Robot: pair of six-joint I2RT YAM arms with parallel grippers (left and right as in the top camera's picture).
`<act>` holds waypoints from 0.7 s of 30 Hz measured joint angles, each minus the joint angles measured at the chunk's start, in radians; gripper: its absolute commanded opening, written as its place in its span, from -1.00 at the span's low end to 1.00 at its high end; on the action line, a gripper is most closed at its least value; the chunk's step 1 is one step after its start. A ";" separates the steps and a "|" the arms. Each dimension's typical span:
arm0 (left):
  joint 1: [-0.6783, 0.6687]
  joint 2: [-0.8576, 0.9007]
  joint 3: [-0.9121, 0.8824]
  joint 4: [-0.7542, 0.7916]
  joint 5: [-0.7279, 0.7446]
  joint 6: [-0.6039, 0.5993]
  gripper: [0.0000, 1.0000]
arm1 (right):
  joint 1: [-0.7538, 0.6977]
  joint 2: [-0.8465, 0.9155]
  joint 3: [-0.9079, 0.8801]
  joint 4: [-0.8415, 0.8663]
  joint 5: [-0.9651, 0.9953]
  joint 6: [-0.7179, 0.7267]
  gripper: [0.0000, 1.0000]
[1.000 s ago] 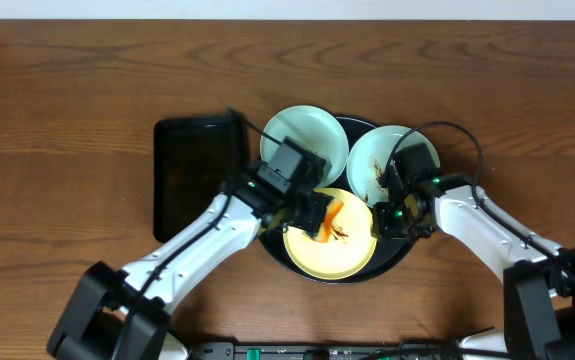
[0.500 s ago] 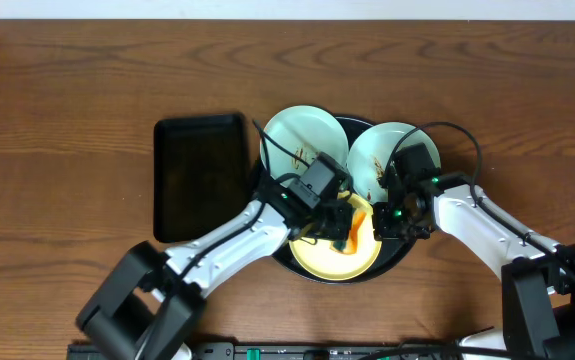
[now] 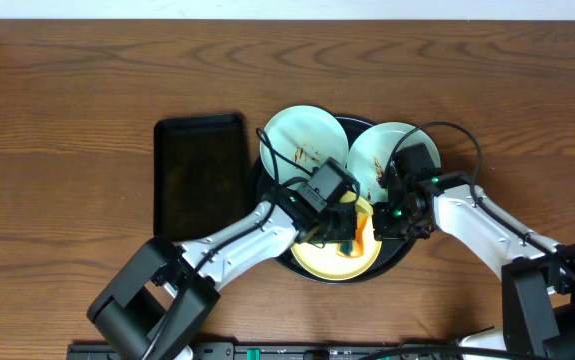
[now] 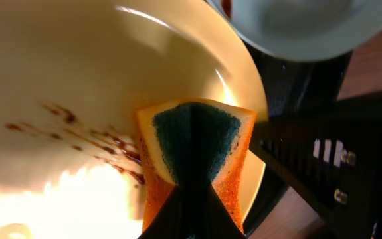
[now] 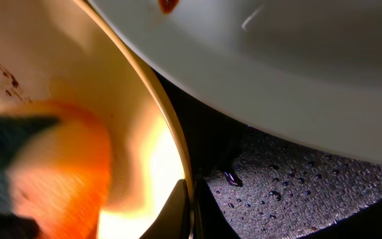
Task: Clean dirty plates on tray and stack at the side
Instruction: 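Scrub the yellow plate with the held sponge, right gripper holding plate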
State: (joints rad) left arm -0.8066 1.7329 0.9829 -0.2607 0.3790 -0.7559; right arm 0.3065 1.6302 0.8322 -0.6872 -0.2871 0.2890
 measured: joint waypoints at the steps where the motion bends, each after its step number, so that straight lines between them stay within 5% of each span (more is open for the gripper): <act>1: -0.009 0.001 0.000 0.000 -0.004 -0.001 -0.85 | 0.000 0.000 0.000 0.000 0.000 0.000 -0.97; 13: -0.038 0.048 0.002 0.022 -0.095 0.053 -0.85 | 0.000 0.000 0.000 0.000 0.000 0.000 -0.97; 21: 0.092 0.047 0.022 -0.064 -0.155 0.110 -0.85 | 0.000 0.000 0.000 -0.003 0.000 0.000 -0.98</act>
State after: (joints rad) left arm -0.7147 1.7802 1.0046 -0.3244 0.2237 -0.6460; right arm 0.3065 1.6302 0.8322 -0.6903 -0.2874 0.2890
